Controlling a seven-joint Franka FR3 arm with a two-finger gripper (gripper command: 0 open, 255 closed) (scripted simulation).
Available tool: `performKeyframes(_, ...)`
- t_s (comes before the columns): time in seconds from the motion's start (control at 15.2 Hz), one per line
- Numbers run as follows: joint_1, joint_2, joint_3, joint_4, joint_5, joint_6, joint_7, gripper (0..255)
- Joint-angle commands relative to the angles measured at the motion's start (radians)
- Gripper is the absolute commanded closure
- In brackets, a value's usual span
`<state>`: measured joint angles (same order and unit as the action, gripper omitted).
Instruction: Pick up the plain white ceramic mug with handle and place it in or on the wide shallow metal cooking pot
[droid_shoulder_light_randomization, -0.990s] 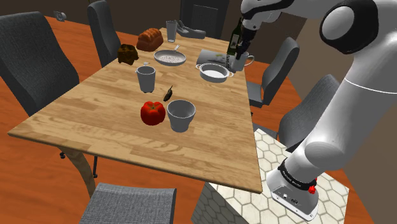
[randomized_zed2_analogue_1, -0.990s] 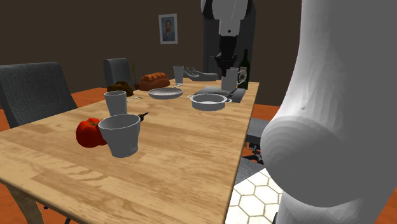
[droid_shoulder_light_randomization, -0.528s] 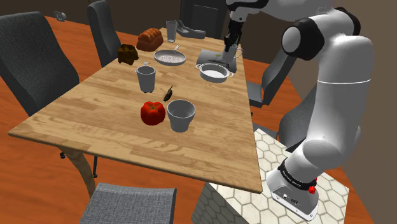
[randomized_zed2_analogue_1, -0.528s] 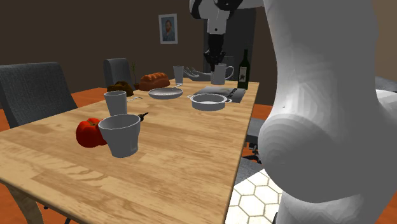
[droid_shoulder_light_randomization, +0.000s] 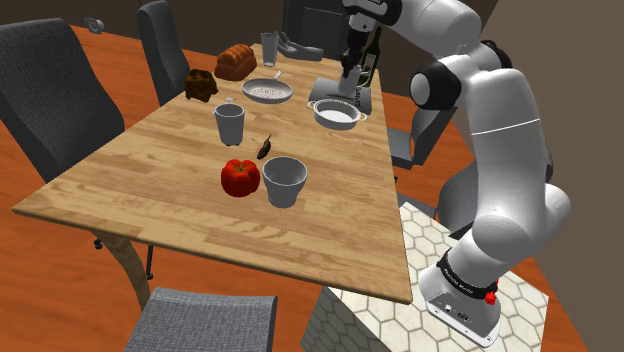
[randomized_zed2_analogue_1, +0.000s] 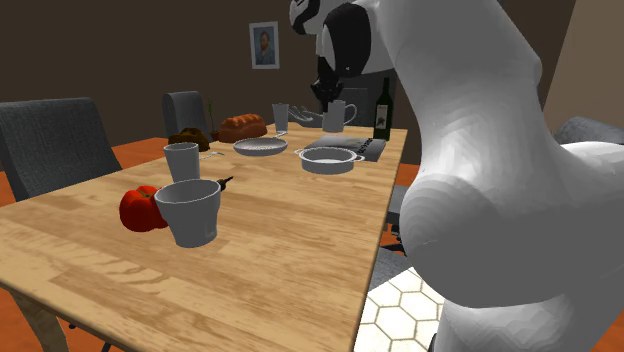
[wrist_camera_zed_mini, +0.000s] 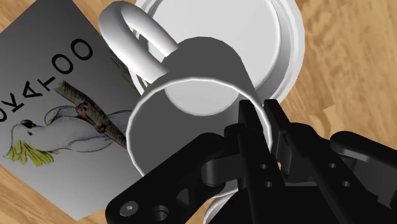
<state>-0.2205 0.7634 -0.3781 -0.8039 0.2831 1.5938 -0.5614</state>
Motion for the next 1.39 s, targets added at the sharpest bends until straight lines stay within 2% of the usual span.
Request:
performKeyframes(0.0, 0.011, -0.014, -0.003, -0.054, -0.002, 0.038, -0.006, 255)
performKeyframes(0.4, 0.037, -0.043, -0.006, -0.188, -0.006, 0.140, -0.018, 255)
performKeyframes(0.99, 0.059, -0.048, -0.005, -0.325, -0.001, 0.267, -0.033, 255)
performKeyframes(1.32, 0.059, -0.048, -0.005, -0.325, -0.001, 0.267, -0.033, 255)
